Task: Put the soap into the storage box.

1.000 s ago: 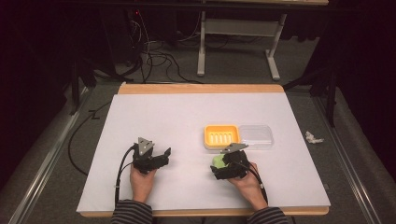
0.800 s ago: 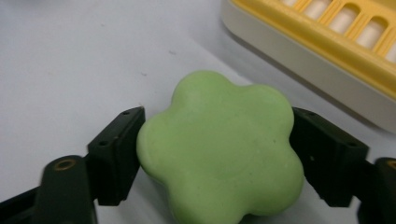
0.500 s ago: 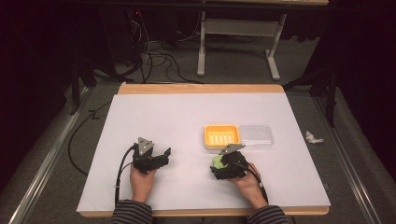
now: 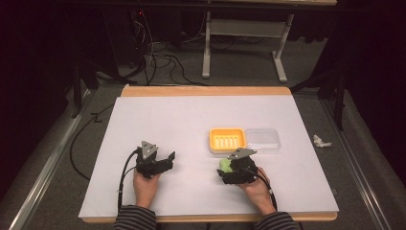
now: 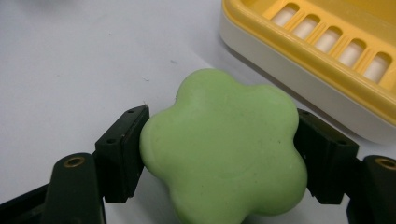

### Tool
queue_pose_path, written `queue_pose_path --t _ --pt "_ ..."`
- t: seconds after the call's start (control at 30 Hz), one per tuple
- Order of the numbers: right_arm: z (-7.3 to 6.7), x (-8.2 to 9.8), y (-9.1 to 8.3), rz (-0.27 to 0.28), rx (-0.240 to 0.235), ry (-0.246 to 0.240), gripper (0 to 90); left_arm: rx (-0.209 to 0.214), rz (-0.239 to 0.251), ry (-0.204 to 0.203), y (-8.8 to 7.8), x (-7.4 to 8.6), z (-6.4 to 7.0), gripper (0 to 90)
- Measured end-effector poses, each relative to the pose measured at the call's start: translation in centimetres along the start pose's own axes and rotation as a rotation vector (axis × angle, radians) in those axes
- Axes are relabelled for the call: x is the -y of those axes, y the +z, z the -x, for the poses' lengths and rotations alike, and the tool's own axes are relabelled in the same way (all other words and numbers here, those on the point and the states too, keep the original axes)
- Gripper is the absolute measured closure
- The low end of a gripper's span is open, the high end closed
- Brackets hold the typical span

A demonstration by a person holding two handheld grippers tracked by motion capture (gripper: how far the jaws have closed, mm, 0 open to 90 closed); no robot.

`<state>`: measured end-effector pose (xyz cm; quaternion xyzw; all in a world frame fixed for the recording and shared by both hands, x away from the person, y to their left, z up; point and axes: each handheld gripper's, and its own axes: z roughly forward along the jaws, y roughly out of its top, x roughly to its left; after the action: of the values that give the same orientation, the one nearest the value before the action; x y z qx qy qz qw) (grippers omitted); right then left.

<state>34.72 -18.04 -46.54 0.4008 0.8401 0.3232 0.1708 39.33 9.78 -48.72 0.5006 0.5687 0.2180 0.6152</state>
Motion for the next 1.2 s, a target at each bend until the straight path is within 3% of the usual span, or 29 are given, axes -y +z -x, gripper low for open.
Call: queue_pose_path --t 0.6,1.2 --pt "0.6 0.7 -1.9 0.047 -0.026 0.014 27.0 -0.003 -0.002 -0.003 0.1 0.0 0.0 19.9" --pt "2.0 1.4 -4.1 0.079 -0.004 0.051 27.0 -0.003 -0.002 -0.003 0.0 0.0 0.0 19.9"
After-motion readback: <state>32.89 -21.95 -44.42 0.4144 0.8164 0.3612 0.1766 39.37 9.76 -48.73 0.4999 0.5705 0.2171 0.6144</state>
